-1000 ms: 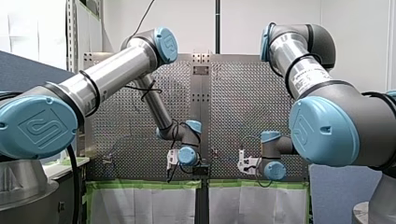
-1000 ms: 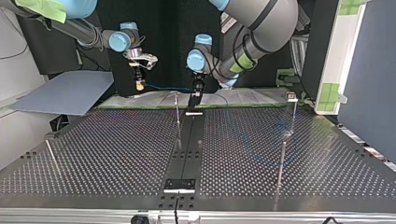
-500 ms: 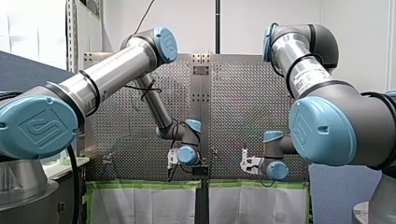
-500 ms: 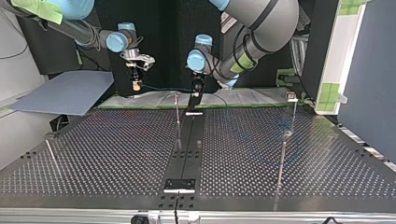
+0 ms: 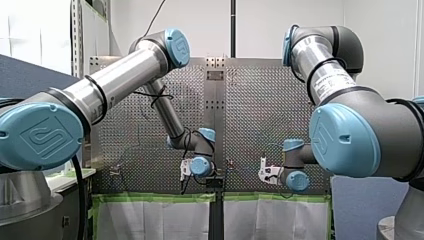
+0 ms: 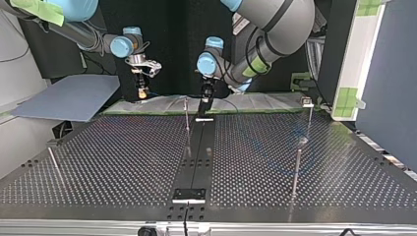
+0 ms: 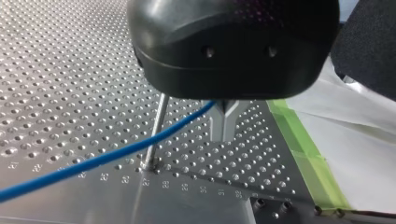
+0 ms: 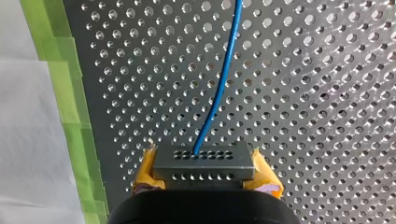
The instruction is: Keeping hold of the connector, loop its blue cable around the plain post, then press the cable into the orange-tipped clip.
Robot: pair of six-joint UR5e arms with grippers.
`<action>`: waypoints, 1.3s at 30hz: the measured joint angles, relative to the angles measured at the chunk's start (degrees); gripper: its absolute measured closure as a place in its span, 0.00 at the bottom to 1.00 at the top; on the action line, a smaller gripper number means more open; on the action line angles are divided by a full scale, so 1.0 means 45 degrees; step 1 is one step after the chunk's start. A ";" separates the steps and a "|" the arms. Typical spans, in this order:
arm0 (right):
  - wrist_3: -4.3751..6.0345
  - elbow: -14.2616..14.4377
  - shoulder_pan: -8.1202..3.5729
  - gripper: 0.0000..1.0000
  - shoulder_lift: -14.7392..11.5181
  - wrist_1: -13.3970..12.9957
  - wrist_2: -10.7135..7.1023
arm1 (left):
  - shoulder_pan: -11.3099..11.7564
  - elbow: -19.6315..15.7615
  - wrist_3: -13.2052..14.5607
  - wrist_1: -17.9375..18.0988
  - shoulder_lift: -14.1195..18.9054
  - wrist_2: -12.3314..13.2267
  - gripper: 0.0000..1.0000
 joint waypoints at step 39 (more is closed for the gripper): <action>0.0191 -0.0021 -0.0403 1.00 -0.0009 -0.0004 -0.0143 | -0.0038 0.0525 0.0045 -0.0689 0.0334 -0.0082 1.00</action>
